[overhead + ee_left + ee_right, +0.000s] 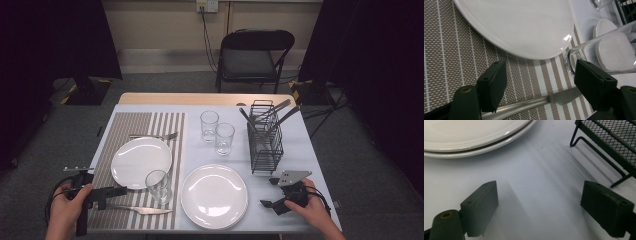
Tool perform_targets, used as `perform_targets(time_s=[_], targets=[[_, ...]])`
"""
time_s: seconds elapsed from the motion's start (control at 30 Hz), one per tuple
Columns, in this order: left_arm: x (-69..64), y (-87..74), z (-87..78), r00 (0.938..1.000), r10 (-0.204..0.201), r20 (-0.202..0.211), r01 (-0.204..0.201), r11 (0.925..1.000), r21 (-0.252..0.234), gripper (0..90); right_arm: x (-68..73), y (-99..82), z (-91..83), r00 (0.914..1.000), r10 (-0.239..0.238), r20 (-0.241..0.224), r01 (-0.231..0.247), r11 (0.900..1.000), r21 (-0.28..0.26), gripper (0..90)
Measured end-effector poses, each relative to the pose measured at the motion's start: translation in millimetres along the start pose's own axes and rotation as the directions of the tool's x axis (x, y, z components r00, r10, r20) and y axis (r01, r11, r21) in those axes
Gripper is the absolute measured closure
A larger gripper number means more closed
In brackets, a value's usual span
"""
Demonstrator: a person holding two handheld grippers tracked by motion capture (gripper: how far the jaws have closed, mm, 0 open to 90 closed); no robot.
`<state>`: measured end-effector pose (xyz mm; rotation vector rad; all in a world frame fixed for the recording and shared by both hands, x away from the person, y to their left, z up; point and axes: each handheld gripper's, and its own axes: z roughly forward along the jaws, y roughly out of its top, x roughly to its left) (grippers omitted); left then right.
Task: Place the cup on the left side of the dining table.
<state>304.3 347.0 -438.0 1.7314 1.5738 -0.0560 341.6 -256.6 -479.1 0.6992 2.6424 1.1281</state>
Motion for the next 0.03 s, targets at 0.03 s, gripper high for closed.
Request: perform_targets(time_s=[0.03], targets=[[0.0, 0.0, 0.0, 1.0, 0.0, 0.0, 0.0, 1.0, 0.0, 26.4, 0.0, 0.0, 0.0, 1.0, 0.0, 0.0, 0.0, 1.0, 0.0, 13.2]])
